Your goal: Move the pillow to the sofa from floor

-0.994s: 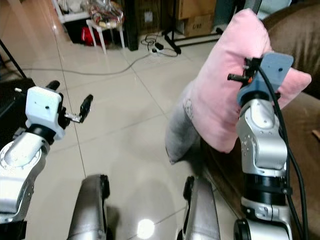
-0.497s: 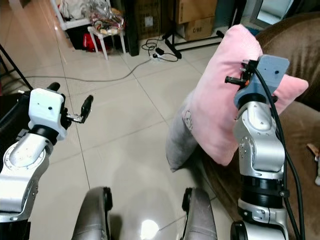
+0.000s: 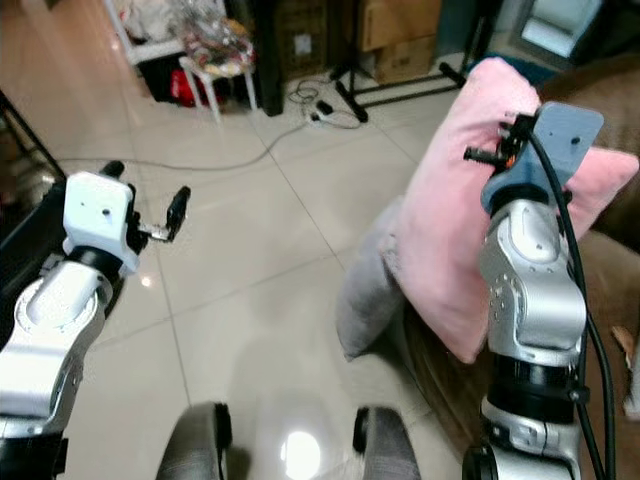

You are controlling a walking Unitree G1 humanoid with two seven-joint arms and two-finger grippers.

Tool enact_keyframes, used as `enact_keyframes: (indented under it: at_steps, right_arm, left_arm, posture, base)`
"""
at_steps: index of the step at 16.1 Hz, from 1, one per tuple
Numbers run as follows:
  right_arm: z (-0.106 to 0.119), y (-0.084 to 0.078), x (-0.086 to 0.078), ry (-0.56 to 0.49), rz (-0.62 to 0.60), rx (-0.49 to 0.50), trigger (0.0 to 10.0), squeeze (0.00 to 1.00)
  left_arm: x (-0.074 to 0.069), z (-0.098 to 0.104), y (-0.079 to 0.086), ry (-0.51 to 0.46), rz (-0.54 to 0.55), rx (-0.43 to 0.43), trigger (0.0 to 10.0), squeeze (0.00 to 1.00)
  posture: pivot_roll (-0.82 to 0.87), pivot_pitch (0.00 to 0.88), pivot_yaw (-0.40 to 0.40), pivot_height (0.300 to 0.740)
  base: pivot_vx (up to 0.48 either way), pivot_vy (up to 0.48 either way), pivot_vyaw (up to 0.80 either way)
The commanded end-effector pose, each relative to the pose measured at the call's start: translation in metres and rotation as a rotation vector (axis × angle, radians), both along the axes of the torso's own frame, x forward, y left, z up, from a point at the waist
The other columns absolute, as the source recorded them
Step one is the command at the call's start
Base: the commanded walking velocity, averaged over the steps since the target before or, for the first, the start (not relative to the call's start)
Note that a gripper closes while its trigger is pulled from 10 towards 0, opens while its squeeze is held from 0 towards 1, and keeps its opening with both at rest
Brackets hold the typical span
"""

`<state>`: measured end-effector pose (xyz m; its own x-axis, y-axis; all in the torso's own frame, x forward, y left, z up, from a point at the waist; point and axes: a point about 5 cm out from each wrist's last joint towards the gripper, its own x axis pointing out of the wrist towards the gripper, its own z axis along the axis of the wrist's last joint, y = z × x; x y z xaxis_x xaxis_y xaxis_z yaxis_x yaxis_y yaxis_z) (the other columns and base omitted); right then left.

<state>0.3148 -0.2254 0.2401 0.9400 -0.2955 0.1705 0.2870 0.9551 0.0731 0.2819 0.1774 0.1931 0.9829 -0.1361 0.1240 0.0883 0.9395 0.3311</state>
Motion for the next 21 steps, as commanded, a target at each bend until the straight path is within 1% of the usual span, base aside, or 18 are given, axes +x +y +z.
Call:
enact_keyframes:
  at_steps: [1, 3, 4, 5, 7, 9, 15, 17, 20, 21]
  right_arm:
    - [0.020, 0.004, -0.006, -0.085, 0.024, -0.010, 10.0, 0.00]
    - [0.025, 0.006, -0.008, -0.090, 0.050, -0.021, 10.0, 0.00]
    - [0.022, 0.008, -0.009, -0.076, 0.062, -0.019, 10.0, 0.00]
    - [0.010, 0.012, -0.011, -0.041, 0.073, 0.007, 10.0, 0.00]
    - [0.001, 0.018, -0.013, -0.018, 0.077, 0.028, 10.0, 0.00]
    - [-0.010, 0.022, -0.015, 0.015, 0.076, 0.054, 10.0, 0.00]
    - [-0.032, 0.019, -0.023, 0.082, 0.068, 0.082, 10.0, 0.00]
    - [-0.041, 0.024, -0.024, 0.110, 0.095, 0.093, 10.0, 0.00]
    - [-0.048, 0.037, -0.027, 0.124, 0.173, 0.092, 10.0, 0.00]
    - [-0.054, 0.039, -0.028, 0.160, 0.178, 0.097, 10.0, 0.00]
  left_arm:
    - [0.001, 0.002, 0.000, -0.010, -0.001, 0.008, 10.0, 0.00]
    - [0.001, 0.004, 0.000, -0.018, -0.005, 0.010, 10.0, 0.00]
    - [0.002, 0.004, -0.001, -0.019, -0.006, 0.007, 10.0, 0.00]
    - [0.002, 0.003, -0.001, -0.020, -0.006, -0.001, 10.0, 0.00]
    - [0.002, 0.003, -0.002, -0.022, -0.009, -0.003, 10.0, 0.00]
    - [0.002, 0.003, -0.002, -0.024, -0.012, 0.001, 10.0, 0.00]
    - [0.001, -0.001, -0.007, -0.014, -0.040, 0.007, 10.0, 0.00]
    - [0.000, -0.003, -0.007, -0.006, -0.041, 0.009, 10.0, 0.00]
    - [-0.003, -0.008, -0.007, 0.009, -0.044, 0.011, 10.0, 0.00]
    - [-0.004, -0.010, -0.007, 0.011, -0.041, 0.013, 10.0, 0.00]
  posture:
    - [-0.12, 0.000, 0.047, 0.679]
    - [-0.12, 0.000, 0.047, 0.699]
    - [-0.12, 0.000, 0.050, 0.709]
    - [-0.13, 0.000, 0.050, 0.724]
    - [-0.13, 0.000, 0.050, 0.740]
    - [-0.13, 0.000, 0.051, 0.740]
    - [-0.13, 0.000, 0.056, 0.740]
    - [-0.13, 0.000, 0.055, 0.740]
    - [-0.13, 0.000, 0.059, 0.740]
    - [-0.13, 0.000, 0.059, 0.740]
  base:
    - [0.000, 0.000, 0.00]
    - [0.000, 0.000, 0.00]
    - [0.000, 0.000, 0.00]
    - [0.000, 0.000, 0.00]
    - [0.000, 0.000, 0.00]
    - [0.000, 0.000, 0.00]
    - [0.000, 0.000, 0.00]
    - [0.000, 0.000, 0.00]
    - [0.000, 0.000, 0.00]
    - [0.000, 0.000, -0.62]
